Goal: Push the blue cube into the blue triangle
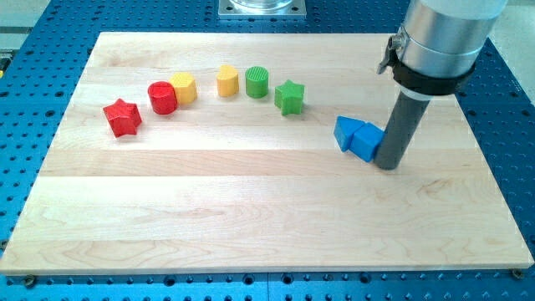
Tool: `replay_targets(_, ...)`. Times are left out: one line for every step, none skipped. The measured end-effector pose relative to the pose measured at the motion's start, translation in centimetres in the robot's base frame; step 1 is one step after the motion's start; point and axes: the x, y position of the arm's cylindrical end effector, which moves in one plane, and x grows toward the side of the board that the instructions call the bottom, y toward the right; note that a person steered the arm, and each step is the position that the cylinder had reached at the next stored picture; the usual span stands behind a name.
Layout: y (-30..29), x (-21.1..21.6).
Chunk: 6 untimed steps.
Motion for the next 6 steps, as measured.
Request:
replay_targets(0.8, -3.3)
replay_targets(0.2, -4.2)
replay_targets(-1.6, -4.2)
replay_targets(-3.3, -3.8)
replay_targets(-2.8, 0.0)
replay_targets(-2.8, 5.1)
